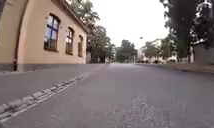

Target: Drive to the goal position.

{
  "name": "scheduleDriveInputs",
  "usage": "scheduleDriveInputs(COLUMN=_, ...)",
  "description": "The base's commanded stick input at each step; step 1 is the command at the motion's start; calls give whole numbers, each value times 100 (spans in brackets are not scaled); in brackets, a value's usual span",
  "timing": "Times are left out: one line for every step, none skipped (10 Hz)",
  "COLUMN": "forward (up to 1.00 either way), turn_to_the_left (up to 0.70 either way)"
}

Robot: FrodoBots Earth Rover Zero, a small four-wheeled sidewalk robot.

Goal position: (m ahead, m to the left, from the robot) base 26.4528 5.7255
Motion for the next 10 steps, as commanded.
scheduleDriveInputs(forward=70, turn_to_the_left=4)
scheduleDriveInputs(forward=70, turn_to_the_left=4)
scheduleDriveInputs(forward=70, turn_to_the_left=4)
scheduleDriveInputs(forward=70, turn_to_the_left=4)
scheduleDriveInputs(forward=70, turn_to_the_left=4)
scheduleDriveInputs(forward=70, turn_to_the_left=4)
scheduleDriveInputs(forward=70, turn_to_the_left=4)
scheduleDriveInputs(forward=70, turn_to_the_left=4)
scheduleDriveInputs(forward=70, turn_to_the_left=4)
scheduleDriveInputs(forward=70, turn_to_the_left=4)
